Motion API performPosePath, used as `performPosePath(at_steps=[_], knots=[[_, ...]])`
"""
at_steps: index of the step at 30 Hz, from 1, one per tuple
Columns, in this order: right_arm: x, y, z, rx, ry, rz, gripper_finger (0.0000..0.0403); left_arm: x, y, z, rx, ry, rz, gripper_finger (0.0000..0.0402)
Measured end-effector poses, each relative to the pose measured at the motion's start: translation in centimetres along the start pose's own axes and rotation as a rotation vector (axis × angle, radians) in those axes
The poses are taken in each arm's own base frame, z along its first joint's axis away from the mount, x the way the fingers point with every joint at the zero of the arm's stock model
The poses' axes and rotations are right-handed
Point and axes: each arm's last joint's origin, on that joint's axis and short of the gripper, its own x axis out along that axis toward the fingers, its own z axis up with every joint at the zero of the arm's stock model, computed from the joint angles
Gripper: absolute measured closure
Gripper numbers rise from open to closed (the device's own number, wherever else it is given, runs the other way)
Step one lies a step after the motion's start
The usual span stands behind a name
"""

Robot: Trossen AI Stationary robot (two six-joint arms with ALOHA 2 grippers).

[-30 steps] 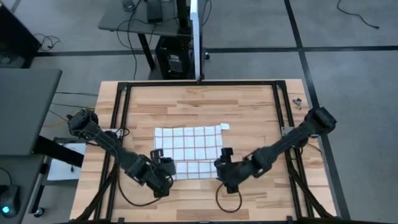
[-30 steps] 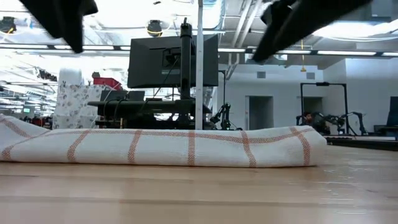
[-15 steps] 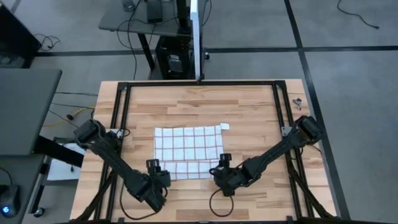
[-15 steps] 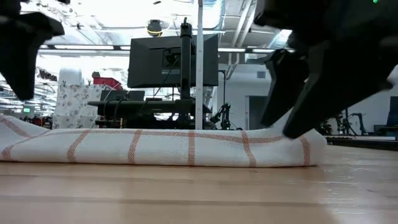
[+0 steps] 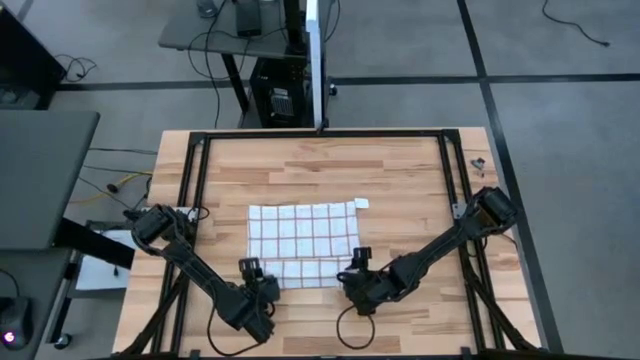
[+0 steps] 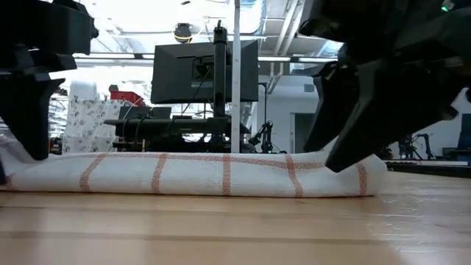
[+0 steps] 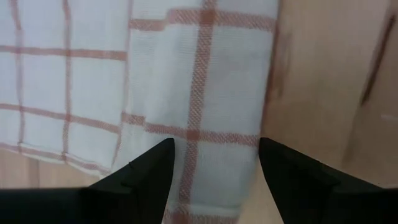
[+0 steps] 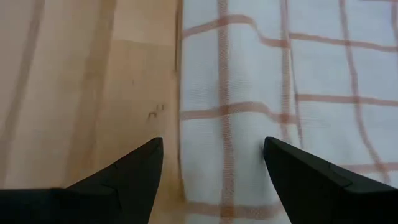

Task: Roll towel
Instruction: Roll the white towel

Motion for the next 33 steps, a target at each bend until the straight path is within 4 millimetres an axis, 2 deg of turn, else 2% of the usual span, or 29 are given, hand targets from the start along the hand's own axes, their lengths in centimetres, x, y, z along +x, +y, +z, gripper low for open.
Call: performPosePath(at_steps=[4, 8, 15, 23, 29, 33], knots=[[1.7, 0.0, -0.7, -0.001, 0.038, -0.028, 0.0133, 0.1, 0.0, 0.1, -0.010, -0.008, -0.002, 0.0185], [2.2, 0.9, -1.1, -0.022, 0.039, -0.030, 0.0133, 0.1, -0.1, 0.2, -0.014, -0.018, -0.007, 0.0185], [1.7, 1.0, -1.1, 0.001, 0.043, -0.025, 0.0133, 0.1, -0.2, 0.4, -0.027, -0.030, -0.019, 0.0185], [-0.4, 0.7, -0.1, -0.004, -0.010, 0.026, 0.0133, 0.1, 0.0, 0.3, 0.006, -0.020, -0.005, 0.0185], [-0.6, 1.9, -0.5, -0.008, -0.021, 0.051, 0.0133, 0.1, 0.0, 0.3, 0.009, -0.019, -0.005, 0.0185], [0.3, 2.0, -1.2, -0.014, 0.017, 0.023, 0.0133, 0.1, 0.0, 0.3, 0.007, -0.019, -0.005, 0.0185]])
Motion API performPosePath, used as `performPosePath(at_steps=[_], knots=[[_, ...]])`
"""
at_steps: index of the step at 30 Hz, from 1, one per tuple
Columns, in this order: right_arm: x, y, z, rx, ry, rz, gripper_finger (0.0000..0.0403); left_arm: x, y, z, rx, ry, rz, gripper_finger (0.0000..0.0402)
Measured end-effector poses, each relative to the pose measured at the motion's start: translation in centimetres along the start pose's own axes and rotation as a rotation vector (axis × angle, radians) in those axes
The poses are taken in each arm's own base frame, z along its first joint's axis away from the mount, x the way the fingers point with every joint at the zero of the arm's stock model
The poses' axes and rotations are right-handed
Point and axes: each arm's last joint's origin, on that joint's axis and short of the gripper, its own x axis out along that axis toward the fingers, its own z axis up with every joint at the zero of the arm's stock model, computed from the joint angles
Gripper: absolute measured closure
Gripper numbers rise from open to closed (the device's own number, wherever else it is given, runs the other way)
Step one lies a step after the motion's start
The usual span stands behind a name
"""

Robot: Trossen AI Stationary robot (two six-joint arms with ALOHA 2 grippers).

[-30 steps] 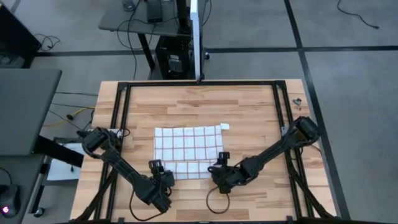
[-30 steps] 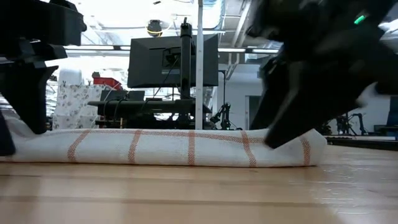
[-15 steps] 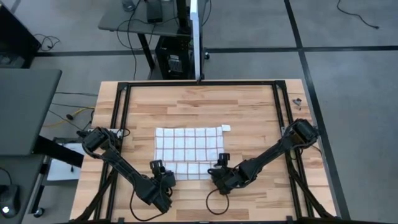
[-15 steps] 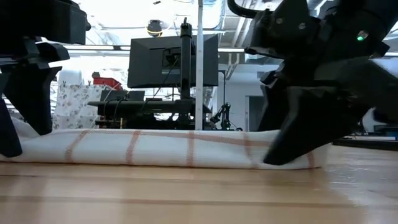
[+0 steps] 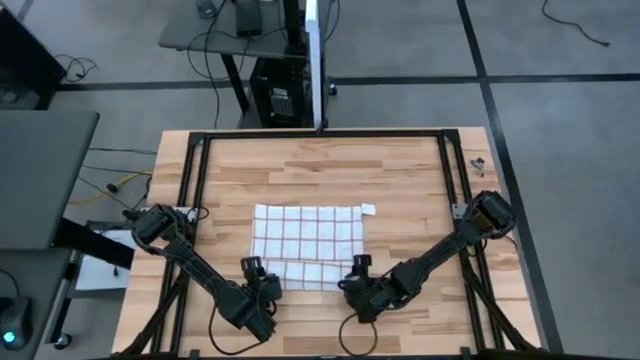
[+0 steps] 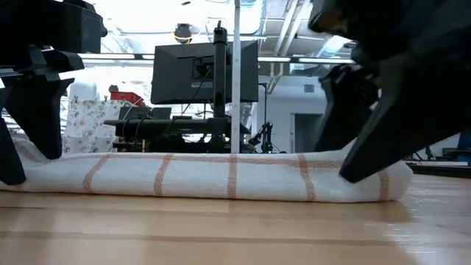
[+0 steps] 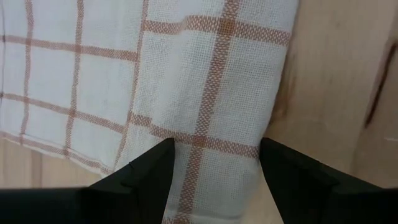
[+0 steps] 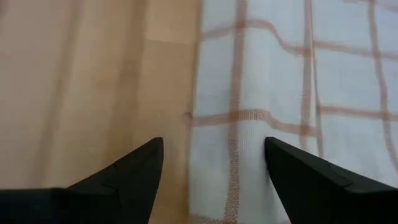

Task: Roll towel
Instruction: Roll the white towel

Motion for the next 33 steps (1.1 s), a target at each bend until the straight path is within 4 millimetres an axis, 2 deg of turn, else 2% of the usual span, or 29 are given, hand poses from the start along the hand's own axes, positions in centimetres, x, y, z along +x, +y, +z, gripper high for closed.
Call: performPosePath(at_steps=[5, 12, 16, 19, 22, 23, 25, 26, 33], knots=[[1.2, 0.3, -0.5, -0.010, 0.009, -0.050, 0.0133, 0.0, 0.0, 0.0, -0.004, -0.003, -0.004, 0.0185], [1.1, 0.2, -0.5, -0.015, 0.017, -0.044, 0.0133, 0.2, 0.2, 0.4, 0.019, -0.030, 0.012, 0.0185], [1.1, 0.2, -0.5, 0.005, 0.022, -0.036, 0.0150, 1.3, 0.8, 0.8, -0.010, -0.028, 0.017, 0.0213], [1.3, 0.0, -0.5, 0.070, 0.045, -0.003, 0.0194, 2.3, 1.2, 0.8, -0.040, -0.001, -0.011, 0.0278], [1.6, -0.4, -0.4, 0.122, 0.084, 0.066, 0.0271, 2.7, 1.2, 0.8, -0.060, 0.022, -0.061, 0.0370], [1.6, -0.4, -0.3, 0.129, 0.090, 0.085, 0.0303, 2.7, 1.2, 0.8, -0.063, 0.020, -0.070, 0.0383], [1.6, -0.6, -0.1, 0.143, 0.093, 0.123, 0.0366, 2.4, 1.3, 0.9, -0.074, 0.029, -0.108, 0.0388], [1.5, -0.7, 0.1, 0.149, 0.091, 0.146, 0.0381, 2.2, 1.4, 1.0, -0.085, 0.046, -0.144, 0.0390], [0.5, -0.9, 1.0, 0.236, 0.127, 0.351, 0.0395, -0.4, 2.7, 2.0, -0.143, 0.195, -0.489, 0.0399]])
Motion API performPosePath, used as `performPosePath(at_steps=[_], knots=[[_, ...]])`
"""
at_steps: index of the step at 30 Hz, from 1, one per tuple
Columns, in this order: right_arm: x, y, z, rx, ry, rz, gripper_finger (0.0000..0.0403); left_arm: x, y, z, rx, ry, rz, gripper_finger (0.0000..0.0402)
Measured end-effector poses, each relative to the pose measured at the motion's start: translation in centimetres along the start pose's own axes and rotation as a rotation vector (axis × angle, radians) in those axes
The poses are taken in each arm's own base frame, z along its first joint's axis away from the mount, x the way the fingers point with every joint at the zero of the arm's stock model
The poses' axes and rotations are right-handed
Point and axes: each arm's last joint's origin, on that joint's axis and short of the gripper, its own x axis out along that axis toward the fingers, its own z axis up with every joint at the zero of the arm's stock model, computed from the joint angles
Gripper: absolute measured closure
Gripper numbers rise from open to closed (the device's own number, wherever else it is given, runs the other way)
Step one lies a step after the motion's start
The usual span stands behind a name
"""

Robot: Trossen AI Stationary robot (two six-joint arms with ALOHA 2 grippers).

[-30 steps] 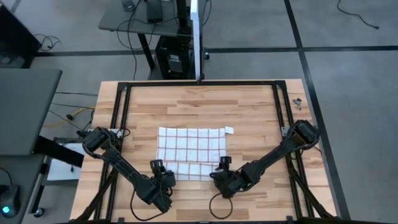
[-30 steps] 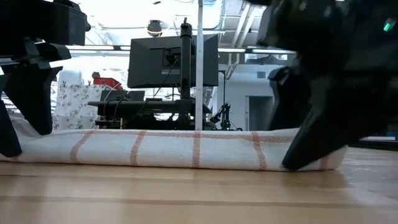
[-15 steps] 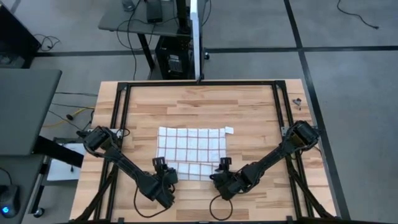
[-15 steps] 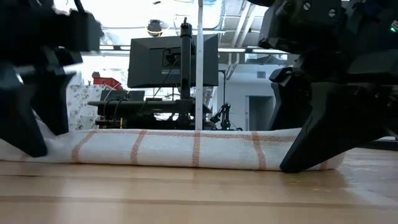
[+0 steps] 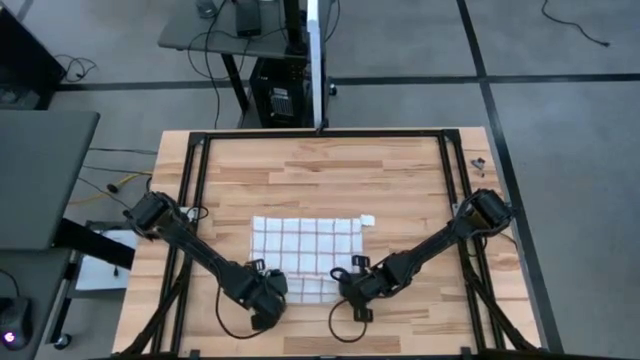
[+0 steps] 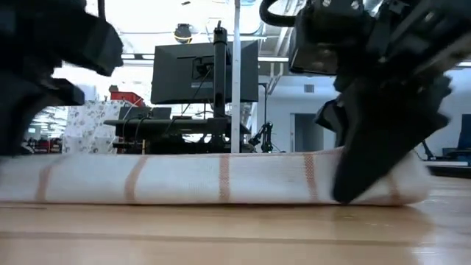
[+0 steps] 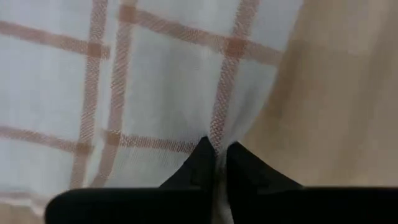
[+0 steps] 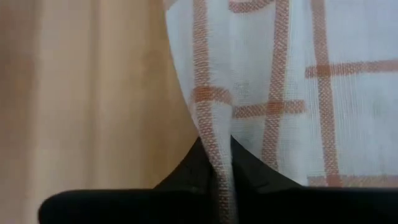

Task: Roll towel
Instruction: Roll the white towel

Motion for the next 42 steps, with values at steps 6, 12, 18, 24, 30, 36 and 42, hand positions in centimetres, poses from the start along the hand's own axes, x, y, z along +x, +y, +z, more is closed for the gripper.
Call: performPosePath(at_steps=[6, 12, 18, 24, 30, 36, 42], knots=[[-1.6, 0.5, 0.7, 0.053, 0.039, 0.196, 0.0396, -2.3, 0.4, 1.0, -0.009, 0.009, -0.175, 0.0400], [-2.8, -1.2, 1.3, 0.158, -0.010, 0.300, 0.0396, -2.9, 2.7, 1.4, -0.009, -0.007, -0.216, 0.0401], [-3.3, -4.2, -0.3, 0.332, -0.085, 0.346, 0.0396, -3.3, 5.8, 1.7, -0.006, -0.055, -0.210, 0.0401], [-2.7, -6.6, -1.4, 0.426, -0.085, 0.314, 0.0396, -2.7, 8.7, 2.5, 0.024, -0.097, -0.172, 0.0401], [-2.6, -8.6, -1.1, 0.475, -0.107, 0.271, 0.0392, -1.0, 10.4, 2.3, 0.030, -0.086, -0.074, 0.0393], [-2.6, -9.5, -1.0, 0.525, -0.097, 0.247, 0.0344, -0.6, 10.8, 2.2, 0.002, -0.125, -0.021, 0.0387], [-2.7, -10.2, -0.8, 0.564, -0.085, 0.247, 0.0297, -1.1, 10.5, 2.6, 0.026, -0.137, -0.027, 0.0343]])
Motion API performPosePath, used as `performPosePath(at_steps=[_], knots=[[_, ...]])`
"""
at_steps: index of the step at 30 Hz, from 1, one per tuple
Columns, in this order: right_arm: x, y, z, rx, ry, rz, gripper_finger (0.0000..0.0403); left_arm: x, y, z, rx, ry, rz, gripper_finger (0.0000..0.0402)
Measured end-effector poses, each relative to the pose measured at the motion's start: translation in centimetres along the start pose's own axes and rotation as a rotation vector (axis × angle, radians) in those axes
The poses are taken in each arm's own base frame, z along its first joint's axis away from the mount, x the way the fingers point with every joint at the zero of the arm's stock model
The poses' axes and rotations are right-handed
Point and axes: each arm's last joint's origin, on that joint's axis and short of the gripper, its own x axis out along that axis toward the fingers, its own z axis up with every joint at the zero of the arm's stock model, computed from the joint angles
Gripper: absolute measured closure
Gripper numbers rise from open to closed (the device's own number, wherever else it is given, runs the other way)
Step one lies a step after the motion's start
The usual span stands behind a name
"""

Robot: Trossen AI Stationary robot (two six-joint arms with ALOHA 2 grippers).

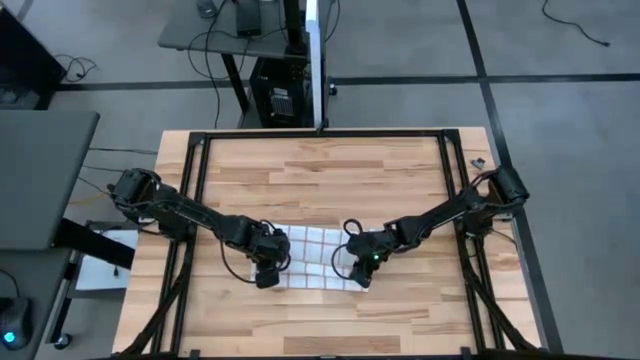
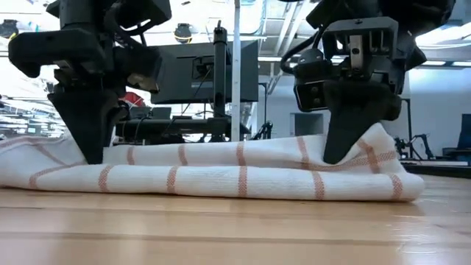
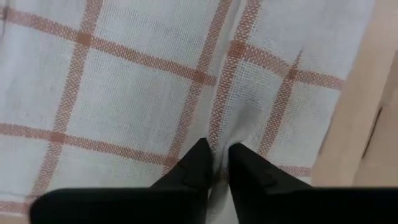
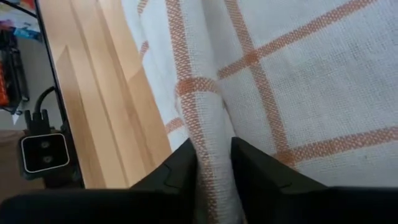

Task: Roll towel
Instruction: Roll the white towel

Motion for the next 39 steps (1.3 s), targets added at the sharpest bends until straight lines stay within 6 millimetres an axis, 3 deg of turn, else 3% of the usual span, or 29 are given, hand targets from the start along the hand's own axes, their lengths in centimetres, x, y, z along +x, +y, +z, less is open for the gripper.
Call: performPosePath(at_steps=[5, 11, 16, 20, 24, 29, 35, 39], knots=[[-1.7, -0.6, 1.7, 0.028, 0.029, 0.080, 0.0251, -1.8, -0.3, 0.9, 0.047, 0.024, 0.051, 0.0305], [-5.0, -1.0, 2.9, 0.005, -0.004, 0.075, 0.0218, -4.9, -0.3, 2.0, 0.075, 0.003, 0.245, 0.0298], [-6.7, 1.0, 3.1, -0.094, -0.110, 0.158, 0.0216, -6.1, -1.2, 2.3, 0.038, -0.069, 0.163, 0.0298], [-5.1, 2.5, 2.3, -0.157, -0.156, 0.186, 0.0228, -5.4, -2.5, 2.0, 0.053, -0.131, 0.087, 0.0297], [-1.4, 1.4, 0.8, -0.162, -0.072, 0.105, 0.0255, -3.2, -2.9, 0.3, 0.001, -0.140, 0.068, 0.0297], [1.1, 0.2, -0.4, -0.153, 0.012, 0.036, 0.0294, -1.0, -2.6, -2.4, -0.061, -0.102, 0.102, 0.0297], [1.5, 0.0, -1.5, -0.174, 0.078, -0.017, 0.0321, 0.6, -1.6, -4.4, -0.123, -0.096, 0.192, 0.0297], [0.9, 0.3, -1.4, -0.171, 0.082, 0.009, 0.0325, 0.6, -1.4, -4.4, -0.153, -0.095, 0.199, 0.0297]])
